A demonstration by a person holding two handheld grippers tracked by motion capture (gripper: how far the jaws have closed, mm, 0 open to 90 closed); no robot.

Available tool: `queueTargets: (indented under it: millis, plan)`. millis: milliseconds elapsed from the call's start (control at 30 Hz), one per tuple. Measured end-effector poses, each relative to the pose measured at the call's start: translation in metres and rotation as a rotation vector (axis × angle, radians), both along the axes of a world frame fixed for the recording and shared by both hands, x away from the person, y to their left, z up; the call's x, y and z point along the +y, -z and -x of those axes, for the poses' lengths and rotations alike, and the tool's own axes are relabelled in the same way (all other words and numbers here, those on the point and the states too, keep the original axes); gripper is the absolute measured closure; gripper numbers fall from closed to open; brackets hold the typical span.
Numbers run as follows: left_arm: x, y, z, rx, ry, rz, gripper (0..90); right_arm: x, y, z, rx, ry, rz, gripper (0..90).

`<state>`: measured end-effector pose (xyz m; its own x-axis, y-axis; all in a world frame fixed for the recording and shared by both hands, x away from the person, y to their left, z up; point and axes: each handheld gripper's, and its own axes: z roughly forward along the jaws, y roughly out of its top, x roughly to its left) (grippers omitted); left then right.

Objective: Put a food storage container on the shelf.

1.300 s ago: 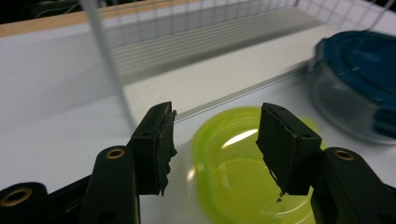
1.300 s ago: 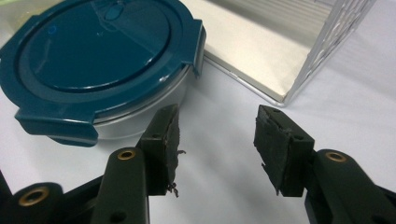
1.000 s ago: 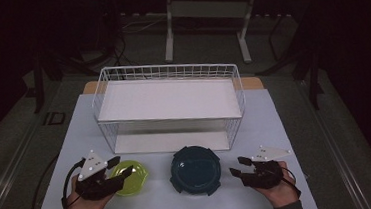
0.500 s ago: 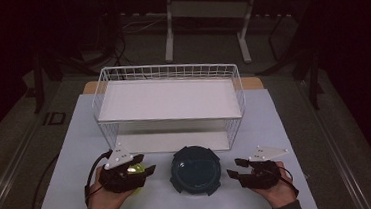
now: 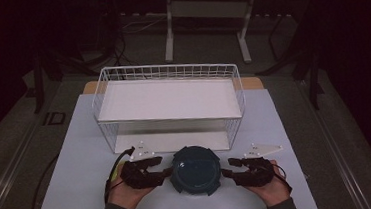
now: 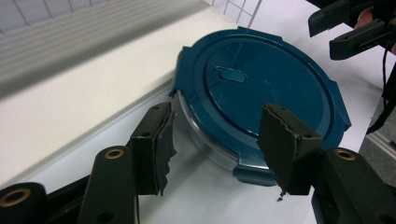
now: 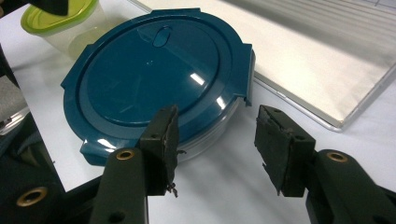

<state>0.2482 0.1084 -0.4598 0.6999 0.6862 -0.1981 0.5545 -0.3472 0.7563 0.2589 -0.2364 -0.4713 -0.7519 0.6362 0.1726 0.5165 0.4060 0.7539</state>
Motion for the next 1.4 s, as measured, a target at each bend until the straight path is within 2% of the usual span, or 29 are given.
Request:
queueTargets:
  millis: [200,567,700,933,1200,1400]
  plan:
    - [-0.013,0.008,-0.003,0.028,0.006,-0.006,42.7,0.004,0.003,-0.003,0.015,0.008,-0.009,46.6]
    - [-0.022,0.023,-0.011,0.095,-0.025,0.009,42.3,0.002,0.013,-0.009,0.085,0.042,-0.095,49.3]
    - [-0.021,0.026,-0.013,0.118,-0.035,0.05,43.3,0.001,0.016,-0.011,0.119,0.051,-0.125,49.6]
    - [-0.019,0.03,-0.014,0.15,-0.02,0.084,42.3,0.004,0.022,-0.013,0.153,0.051,-0.147,47.4]
    - [-0.017,0.034,-0.018,0.201,-0.015,0.117,38.8,0.006,0.029,-0.017,0.224,0.034,-0.19,45.8]
    - [-0.016,0.038,-0.022,0.254,-0.025,0.16,35.2,0.004,0.033,-0.021,0.283,0.023,-0.234,45.5]
